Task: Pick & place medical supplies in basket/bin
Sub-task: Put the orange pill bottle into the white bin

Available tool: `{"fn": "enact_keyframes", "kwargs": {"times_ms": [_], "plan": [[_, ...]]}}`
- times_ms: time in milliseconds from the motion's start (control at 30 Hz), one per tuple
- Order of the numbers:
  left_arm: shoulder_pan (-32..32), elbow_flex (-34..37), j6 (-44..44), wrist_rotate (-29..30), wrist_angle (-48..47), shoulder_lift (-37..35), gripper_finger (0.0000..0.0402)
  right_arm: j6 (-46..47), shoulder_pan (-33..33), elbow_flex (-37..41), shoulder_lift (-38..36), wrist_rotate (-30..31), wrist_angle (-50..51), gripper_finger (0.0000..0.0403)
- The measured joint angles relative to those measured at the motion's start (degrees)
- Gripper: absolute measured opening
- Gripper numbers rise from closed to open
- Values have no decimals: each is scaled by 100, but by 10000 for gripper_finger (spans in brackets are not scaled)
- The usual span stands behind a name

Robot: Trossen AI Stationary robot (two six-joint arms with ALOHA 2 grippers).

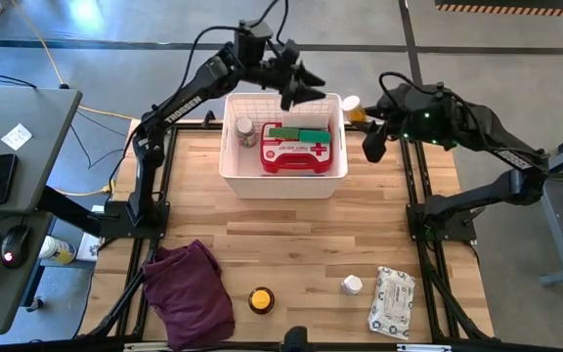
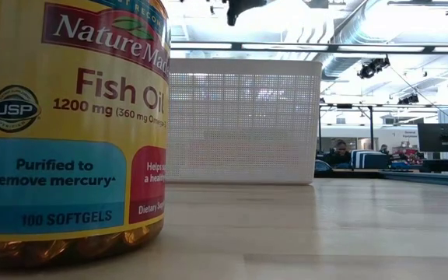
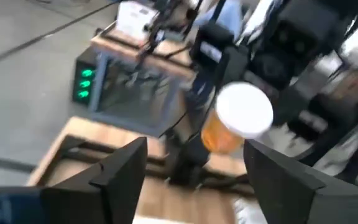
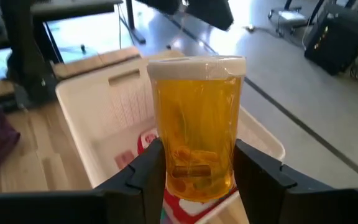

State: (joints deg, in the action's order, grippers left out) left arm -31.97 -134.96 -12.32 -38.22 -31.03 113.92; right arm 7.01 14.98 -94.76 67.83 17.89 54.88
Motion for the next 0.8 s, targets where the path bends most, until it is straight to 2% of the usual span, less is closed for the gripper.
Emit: {"fn": "enact_keyframes", "kwargs": {"times_ms": [67, 233, 367, 567, 633, 800], "plan": [[141, -2, 306, 151, -138, -49, 285, 41, 0, 0, 1, -2, 172, 156], [455, -2, 226, 463, -263, -106, 282, 52, 0, 0, 164, -188, 248, 154], [643, -2, 212, 477, -578, -105, 311, 3, 2, 0, 363, -193, 389, 157], [659, -2, 354, 699, -1329, -104, 388, 52, 2, 0, 611, -494, 640, 154], [655, -2, 442, 891, -1469, -104, 393, 69, 0, 0, 641, -550, 636, 155], [670, -2, 464, 938, -1602, -102, 381, 115, 2, 0, 698, -649, 469, 155]]}}
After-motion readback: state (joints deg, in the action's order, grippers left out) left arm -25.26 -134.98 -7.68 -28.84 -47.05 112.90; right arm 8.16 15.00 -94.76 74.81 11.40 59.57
